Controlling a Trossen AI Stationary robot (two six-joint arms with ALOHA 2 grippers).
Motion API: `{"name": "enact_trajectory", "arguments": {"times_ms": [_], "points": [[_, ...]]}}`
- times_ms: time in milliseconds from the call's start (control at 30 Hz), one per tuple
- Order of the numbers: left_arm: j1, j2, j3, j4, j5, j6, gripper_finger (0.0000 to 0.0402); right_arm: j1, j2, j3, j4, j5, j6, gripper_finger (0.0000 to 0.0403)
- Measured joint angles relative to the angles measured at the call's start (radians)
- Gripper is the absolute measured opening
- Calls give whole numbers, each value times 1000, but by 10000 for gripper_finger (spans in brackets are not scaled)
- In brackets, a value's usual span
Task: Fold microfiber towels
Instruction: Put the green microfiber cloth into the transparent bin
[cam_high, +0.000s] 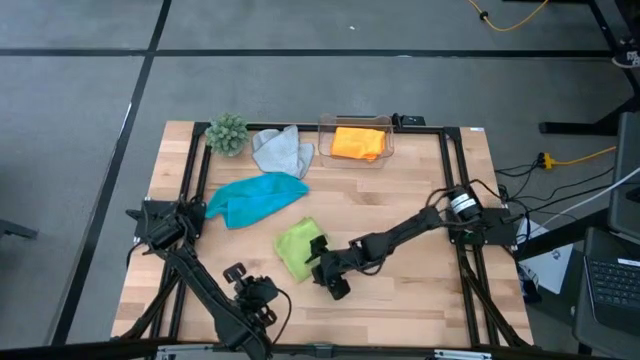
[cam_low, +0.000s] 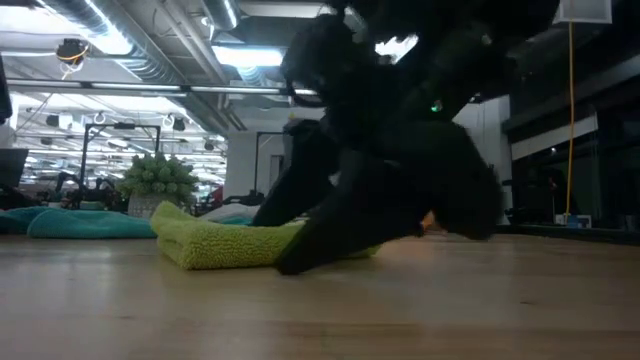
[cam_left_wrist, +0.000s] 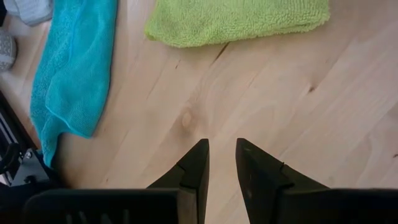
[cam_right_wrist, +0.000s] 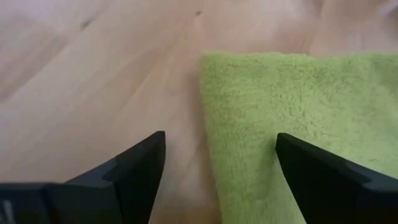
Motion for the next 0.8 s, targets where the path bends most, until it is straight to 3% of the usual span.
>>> {"name": "enact_trajectory", "arguments": {"times_ms": [67,233,467,600,800], "points": [[1,0,0,1,0,0,72,-18,23,4,9,26,20,307],[1,0,0,2,-1,5,72,-87,56,10,-34,-22,151,300],[1,0,0,2,-3,4,72,-192,59,9,-39,-124,153,247],[1,0,0,15,-3,0,72,-235,59,7,-39,-102,212,176],[1,0,0,91,-1,0,72,-260,56,7,-40,-72,271,22]]}}
